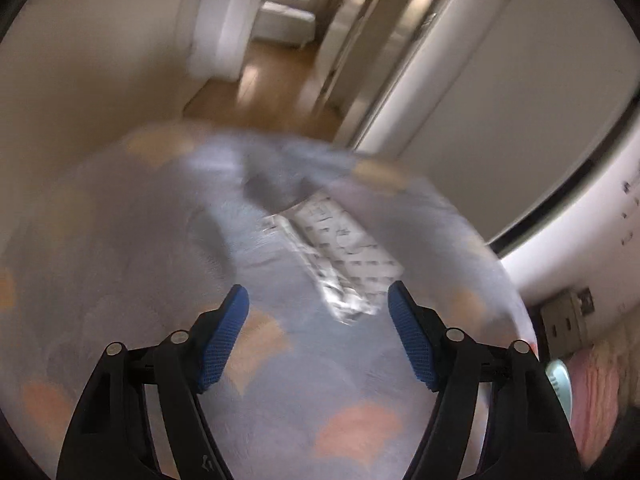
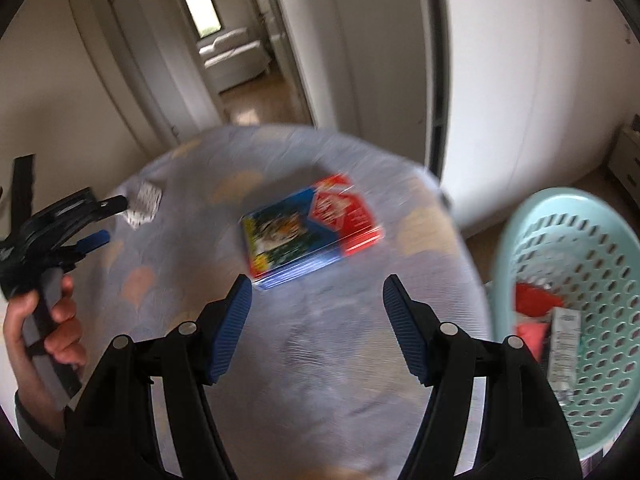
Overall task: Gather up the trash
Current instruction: 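Move both tools back over the table toward the remaining items, then grasp the polka-dot paper bag with the left tool while the right tool grasps the tiger card box, then carry the bag and box over the teal basket and open both tools to drop them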
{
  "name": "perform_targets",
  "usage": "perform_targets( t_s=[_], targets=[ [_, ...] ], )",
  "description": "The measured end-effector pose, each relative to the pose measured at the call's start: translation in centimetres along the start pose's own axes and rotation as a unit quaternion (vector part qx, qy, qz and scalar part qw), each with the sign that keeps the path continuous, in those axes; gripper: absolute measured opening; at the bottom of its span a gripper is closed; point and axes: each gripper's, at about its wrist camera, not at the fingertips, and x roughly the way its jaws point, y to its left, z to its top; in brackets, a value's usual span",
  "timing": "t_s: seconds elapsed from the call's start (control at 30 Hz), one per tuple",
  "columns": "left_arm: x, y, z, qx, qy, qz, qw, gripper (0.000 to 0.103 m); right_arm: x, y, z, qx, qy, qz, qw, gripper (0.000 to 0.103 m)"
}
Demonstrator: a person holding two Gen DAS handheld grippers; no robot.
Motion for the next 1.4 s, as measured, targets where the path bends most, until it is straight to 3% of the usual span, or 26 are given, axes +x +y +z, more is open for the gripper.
perform_targets(
  t_s=[0.13,0.27,0.33,0.4,0.43,0.5,0.53,0.77,1.07,1.2,1.4],
  targets=[
    [0.1,0.2,0.6,0.001,-0.022,-0.048,0.9986,0.07,2.2,0.9,0.1,-0.003,0.031,0.015,0.999,0.065],
    [0.9,-0.8,0.7,0.013,-0.015,-0.038,0.9991,0.066,3.3,1.5,0.5,-0.013,0.035,0.003,0.999,0.067],
    [1.2,-1.4,0.9,0.03,-0.02,-0.019,0.9992,0.056,3.5,1.6,0.8,-0.01,0.036,0.003,0.999,0.068],
    [1.3,-2.2,0.4,0.062,-0.028,0.019,0.9975,0.036,3.8,1.5,1.3,0.0,0.037,0.008,0.999,0.068],
    [1.4,-2.4,0.2,0.074,-0.033,0.036,0.996,0.032,4.1,1.4,1.6,0.004,0.037,0.009,0.999,0.068],
    [1.2,-2.3,0.2,0.073,-0.034,0.032,0.9962,0.016,4.3,1.1,2.2,0.012,0.039,0.01,0.999,0.07],
    [1.2,-2.1,0.2,0.071,-0.031,0.023,0.9968,0.013,4.5,1.1,2.6,0.015,0.04,0.009,0.999,0.07],
    [0.7,-0.7,0.0,0.045,-0.03,-0.03,0.9981,0.01,6.4,2.2,4.7,0.029,0.026,-0.018,0.999,0.079],
    [0.7,-1.2,-0.5,0.066,-0.034,-0.027,0.9969,0.01,8.9,5.2,5.8,-0.021,0.005,-0.126,0.992,0.078],
    [1.1,-1.3,-0.2,0.064,-0.028,-0.028,0.9971,0.01,8.6,5.1,5.7,-0.021,0.0,-0.12,0.993,0.068],
    [0.8,-1.9,-0.4,0.08,-0.04,-0.027,0.9956,0.008,7.1,4.2,4.8,-0.02,-0.011,-0.084,0.996,0.065]
  ],
)
